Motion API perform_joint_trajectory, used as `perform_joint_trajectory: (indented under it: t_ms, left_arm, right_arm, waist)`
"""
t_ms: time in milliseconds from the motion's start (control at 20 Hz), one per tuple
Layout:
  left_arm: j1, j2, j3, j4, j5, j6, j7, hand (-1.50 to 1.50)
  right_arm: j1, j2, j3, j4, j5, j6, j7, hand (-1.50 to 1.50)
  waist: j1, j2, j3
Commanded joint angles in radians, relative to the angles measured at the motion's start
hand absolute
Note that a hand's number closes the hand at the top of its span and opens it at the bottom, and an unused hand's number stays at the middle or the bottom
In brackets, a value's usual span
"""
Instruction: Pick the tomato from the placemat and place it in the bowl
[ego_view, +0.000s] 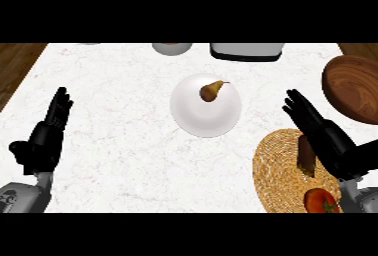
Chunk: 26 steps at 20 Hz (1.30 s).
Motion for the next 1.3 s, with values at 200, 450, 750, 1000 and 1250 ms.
perform_joint_trajectory:
  t_ms: [200,450,750,1000,1250]
  left_arm:
    - [0.021,-0.052,-0.1,-0.05,0.013,-0.098,0.002,0.0]
    - [0.019,-0.074,-0.188,-0.126,0.029,-0.168,0.076,0.0]
    - [-0.052,-0.074,-0.194,-0.18,0.03,-0.221,0.158,0.0]
    - [-0.044,-0.102,-0.207,-0.157,0.018,-0.223,0.148,0.0]
    - [-0.057,-0.123,-0.243,-0.201,-0.005,-0.206,0.177,0.0]
  right_arm:
    - [0.174,0.05,-0.252,-0.092,0.052,-0.285,-0.226,1.5]
    - [0.404,0.151,-0.309,-0.031,0.138,-0.467,-0.368,-1.5]
    - [0.53,0.13,-0.302,-0.002,0.31,-0.503,-0.533,-1.5]
    - [0.634,-0.068,-0.255,-0.094,0.47,-0.521,-0.272,-1.5]
    - [0.703,-0.295,-0.206,-0.14,0.545,-0.364,0.027,-1.5]
  waist:
    - [-0.181,0.001,0.037]
    - [-0.137,0.014,0.039]
    - [-0.049,0.028,0.034]
    - [-0.044,0.031,0.031]
    - [-0.015,0.036,0.027]
